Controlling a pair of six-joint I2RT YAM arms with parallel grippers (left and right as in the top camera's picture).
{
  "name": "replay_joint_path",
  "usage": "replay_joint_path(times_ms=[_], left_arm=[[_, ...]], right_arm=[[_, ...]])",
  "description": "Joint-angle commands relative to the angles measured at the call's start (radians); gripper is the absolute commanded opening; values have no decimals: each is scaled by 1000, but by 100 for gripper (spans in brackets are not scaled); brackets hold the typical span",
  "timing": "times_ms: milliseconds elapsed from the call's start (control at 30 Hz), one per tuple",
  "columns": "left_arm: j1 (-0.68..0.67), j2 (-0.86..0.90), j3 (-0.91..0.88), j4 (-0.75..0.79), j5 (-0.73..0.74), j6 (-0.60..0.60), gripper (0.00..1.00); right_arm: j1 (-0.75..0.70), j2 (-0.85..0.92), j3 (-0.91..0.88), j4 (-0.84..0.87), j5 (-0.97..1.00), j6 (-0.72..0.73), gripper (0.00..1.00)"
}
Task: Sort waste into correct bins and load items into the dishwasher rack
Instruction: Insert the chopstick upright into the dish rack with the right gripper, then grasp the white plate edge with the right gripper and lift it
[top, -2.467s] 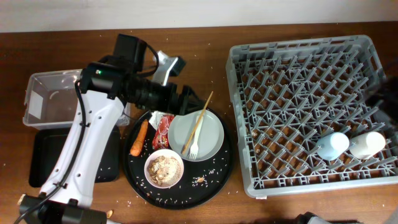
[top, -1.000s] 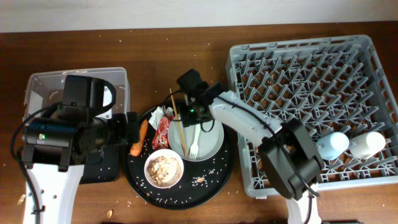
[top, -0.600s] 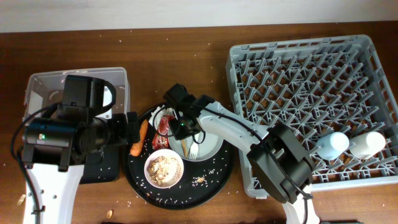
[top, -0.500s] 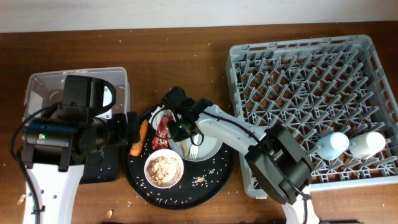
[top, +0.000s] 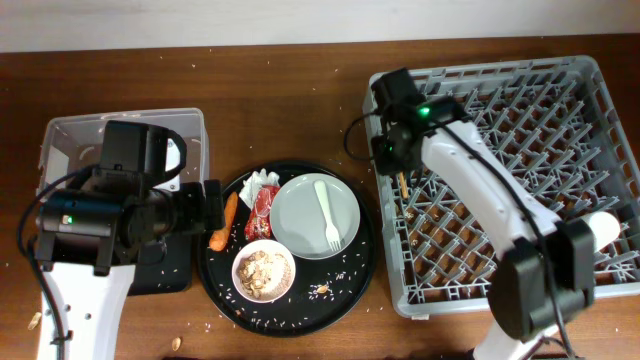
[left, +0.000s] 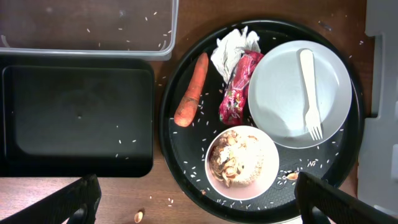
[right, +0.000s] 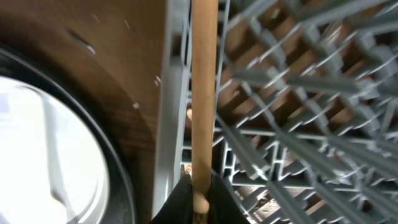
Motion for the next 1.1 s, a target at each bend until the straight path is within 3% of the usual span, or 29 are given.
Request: replay_joint_path(times_ms=[0,100,200,367,400,500,533,700,833,900,933,967,1000,1067], left_arm=[[3,0,3,-1,0,-1,99],[3,0,3,-1,0,-1,99],[3,0,3,-1,1,-1,99],[3,0,3,-1,0,-1,99],[3,0,3,-1,0,-1,99],[3,0,3,-1,0,-1,99],[3,0,3,-1,0,-1,99],[3,0,3,-1,0,-1,99],[3,0,3,-1,0,-1,99],[3,0,3,-1,0,-1,99],[3,0,3,-1,0,-1,99],[3,0,3,-1,0,-1,99],[3,0,3,-1,0,-1,99],[3,0,3,-1,1,-1,99]], right_arm=[[16,3,6,-15,10,-17,57],[201,-82,22,13,-82,21,60],[334,3,-46,79,-82,103,58],[348,199,-91,194,-82,151,54],[348,238,-91,198,-85,151,50],[348,234,-90,190,-109,138,11],[348,206,-90,180,-108,131,4],[258,-66,-29,101,-104,85,4],[-8,-158,-37,37,-75,11,4],[-17,-101,-63,11,-78,-17,5],[-17,-74,-88,12,-20,-13,10],[-17,-64,-93,13,-14,-13,26],[-7,-76,-92,13,-25,-23,50],[31,-167,-75,13,-85,-18,59]])
